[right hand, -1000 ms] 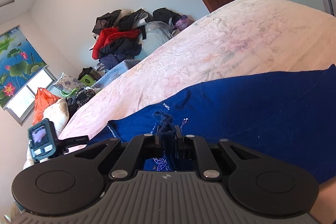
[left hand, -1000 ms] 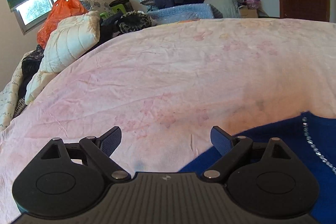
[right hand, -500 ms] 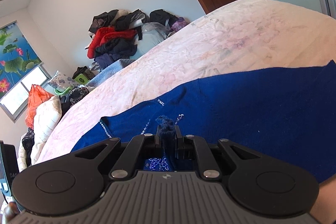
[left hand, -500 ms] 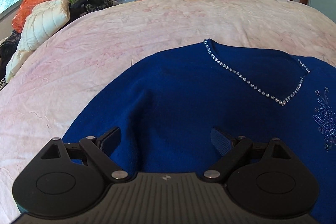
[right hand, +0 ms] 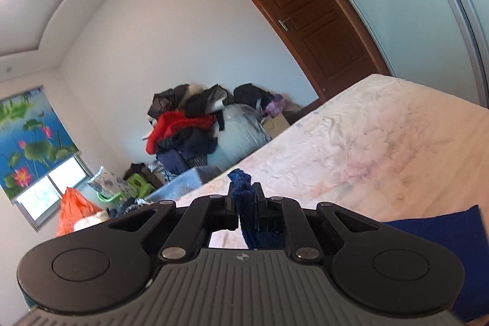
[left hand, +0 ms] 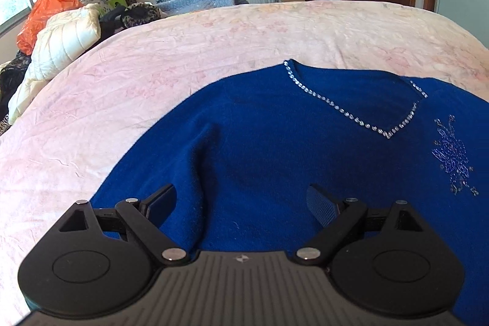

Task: Fold small clothes
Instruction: 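Lower the sleeve onto the sweater front with the right gripper, then open the right gripper to release the sleeve on the sweater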

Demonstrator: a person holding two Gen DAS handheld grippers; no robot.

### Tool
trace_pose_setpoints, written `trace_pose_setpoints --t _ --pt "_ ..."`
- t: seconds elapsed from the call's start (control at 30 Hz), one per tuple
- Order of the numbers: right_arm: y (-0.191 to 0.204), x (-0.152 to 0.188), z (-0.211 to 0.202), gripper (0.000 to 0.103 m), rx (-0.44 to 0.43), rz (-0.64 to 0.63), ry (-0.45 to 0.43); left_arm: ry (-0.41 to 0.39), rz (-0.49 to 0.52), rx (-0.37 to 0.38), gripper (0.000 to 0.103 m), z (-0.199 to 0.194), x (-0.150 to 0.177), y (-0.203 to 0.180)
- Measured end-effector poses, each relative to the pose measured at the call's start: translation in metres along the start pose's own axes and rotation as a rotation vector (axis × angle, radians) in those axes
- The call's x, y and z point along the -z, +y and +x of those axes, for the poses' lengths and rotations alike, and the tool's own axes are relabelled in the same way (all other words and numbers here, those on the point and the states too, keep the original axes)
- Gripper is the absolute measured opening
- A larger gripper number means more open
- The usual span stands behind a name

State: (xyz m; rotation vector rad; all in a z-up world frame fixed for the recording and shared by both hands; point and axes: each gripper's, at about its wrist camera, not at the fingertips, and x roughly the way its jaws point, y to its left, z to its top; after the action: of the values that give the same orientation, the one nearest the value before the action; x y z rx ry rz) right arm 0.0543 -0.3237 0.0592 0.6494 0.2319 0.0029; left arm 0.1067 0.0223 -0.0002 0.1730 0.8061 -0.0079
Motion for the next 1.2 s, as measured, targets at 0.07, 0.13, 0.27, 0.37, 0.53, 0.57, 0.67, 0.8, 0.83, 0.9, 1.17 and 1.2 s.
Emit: trace_pose_setpoints --t 0.07,0.13,0.27,0.37,0.53,0.57,0.67,0.8,0.83,0.9,1.17,1.2 --pt "0.001 0.016 0.012 0.015 -0.007 0.008 0.056 0.010 0.002 -0.004 0.093 0.003 0.003 -0.003" --pt "0.003 0.038 0.024 0.015 -0.014 0.024 0.106 0.019 0.001 -0.008 0.093 0.005 0.007 -0.003" --pt "0.011 0.070 0.046 0.015 -0.022 0.025 0.188 0.039 -0.011 -0.006 0.093 0.008 0.011 -0.001" --pt "0.021 0.082 0.060 0.015 -0.019 -0.003 0.225 0.042 -0.013 -0.012 0.093 0.008 0.012 0.002" --pt "0.042 0.089 0.076 0.015 0.002 -0.092 0.226 0.043 -0.017 -0.011 0.093 0.006 0.012 0.006" --pt "0.046 0.090 0.079 0.015 0.000 -0.106 0.227 0.043 -0.016 -0.013 0.093 0.005 0.012 0.006" --pt "0.055 0.093 0.086 0.015 -0.008 -0.144 0.238 0.047 -0.017 -0.019 0.093 0.006 0.013 0.008" --pt "0.069 0.101 0.095 0.015 -0.026 -0.172 0.261 0.054 -0.021 -0.024 0.093 0.004 0.014 0.012" --pt "0.072 0.103 0.097 0.015 -0.031 -0.175 0.268 0.058 -0.018 -0.026 0.093 0.004 0.014 0.013" --pt "0.077 0.108 0.101 0.015 -0.039 -0.187 0.280 0.062 -0.014 -0.026 0.093 0.002 0.013 0.015" --pt "0.101 0.129 0.113 0.015 -0.073 -0.212 0.325 0.052 -0.046 -0.007 0.093 -0.006 0.012 0.028" --pt "0.103 0.131 0.115 0.015 -0.074 -0.217 0.331 0.047 -0.045 -0.013 0.093 -0.007 0.013 0.028"
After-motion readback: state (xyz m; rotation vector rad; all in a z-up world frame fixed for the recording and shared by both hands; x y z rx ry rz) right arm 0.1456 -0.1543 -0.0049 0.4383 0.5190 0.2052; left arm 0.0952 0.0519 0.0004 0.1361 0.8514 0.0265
